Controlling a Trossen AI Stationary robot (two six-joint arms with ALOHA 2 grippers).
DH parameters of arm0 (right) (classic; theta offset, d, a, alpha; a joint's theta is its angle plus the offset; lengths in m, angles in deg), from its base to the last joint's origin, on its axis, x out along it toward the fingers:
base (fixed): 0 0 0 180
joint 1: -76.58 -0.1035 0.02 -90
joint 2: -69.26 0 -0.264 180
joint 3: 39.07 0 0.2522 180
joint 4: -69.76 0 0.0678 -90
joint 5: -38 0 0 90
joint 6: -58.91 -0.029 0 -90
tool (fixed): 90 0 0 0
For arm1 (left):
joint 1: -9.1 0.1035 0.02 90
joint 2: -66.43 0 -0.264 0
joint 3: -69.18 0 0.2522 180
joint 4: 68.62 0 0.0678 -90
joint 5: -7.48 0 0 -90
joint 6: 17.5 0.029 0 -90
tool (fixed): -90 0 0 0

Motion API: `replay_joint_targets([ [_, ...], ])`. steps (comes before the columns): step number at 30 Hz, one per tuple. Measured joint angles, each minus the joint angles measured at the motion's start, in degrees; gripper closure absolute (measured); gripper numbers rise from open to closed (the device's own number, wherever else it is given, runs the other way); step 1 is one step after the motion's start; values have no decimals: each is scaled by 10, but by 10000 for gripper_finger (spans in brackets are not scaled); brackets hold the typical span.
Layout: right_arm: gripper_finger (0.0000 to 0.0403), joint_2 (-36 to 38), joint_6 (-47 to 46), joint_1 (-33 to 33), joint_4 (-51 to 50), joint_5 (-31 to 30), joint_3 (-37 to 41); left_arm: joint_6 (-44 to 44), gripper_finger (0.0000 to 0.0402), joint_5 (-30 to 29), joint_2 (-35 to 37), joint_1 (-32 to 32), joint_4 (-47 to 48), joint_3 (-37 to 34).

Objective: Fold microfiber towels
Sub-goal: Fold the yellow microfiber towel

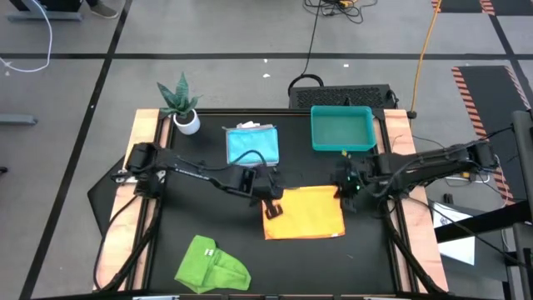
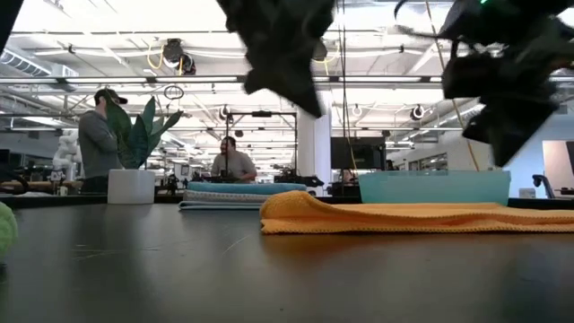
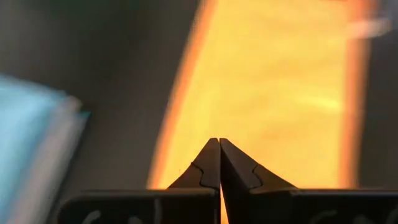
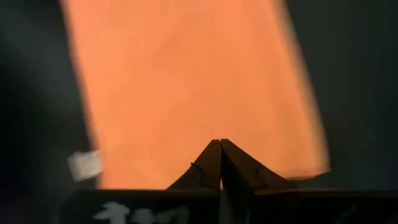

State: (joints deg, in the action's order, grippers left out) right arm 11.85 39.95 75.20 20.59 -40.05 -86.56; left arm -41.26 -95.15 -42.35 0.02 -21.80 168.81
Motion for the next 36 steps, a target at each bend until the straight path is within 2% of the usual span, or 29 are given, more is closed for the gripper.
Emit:
replay_joint_targets([
  [2,403,-1,-44,-57,3,-6,0,14,401,38,-3,-12,-27,0],
  [5,403,-5,-124,-148,17,-51,0,21,401,65,-12,-35,-72,-7],
  [9,403,-8,-228,-254,46,-117,0,-2,401,87,-24,-62,-169,-61],
  [13,403,-20,-307,-322,87,-176,20,-40,401,88,-27,-76,-248,-120],
  [20,403,-47,-379,-364,209,-195,96,-86,401,89,-28,-87,-282,-177],
  [24,403,-47,-403,-378,219,-206,112,-106,401,91,-28,-101,-305,-198],
  [36,403,-46,-421,-408,265,-210,112,-130,401,77,-50,-109,-329,-202],
])
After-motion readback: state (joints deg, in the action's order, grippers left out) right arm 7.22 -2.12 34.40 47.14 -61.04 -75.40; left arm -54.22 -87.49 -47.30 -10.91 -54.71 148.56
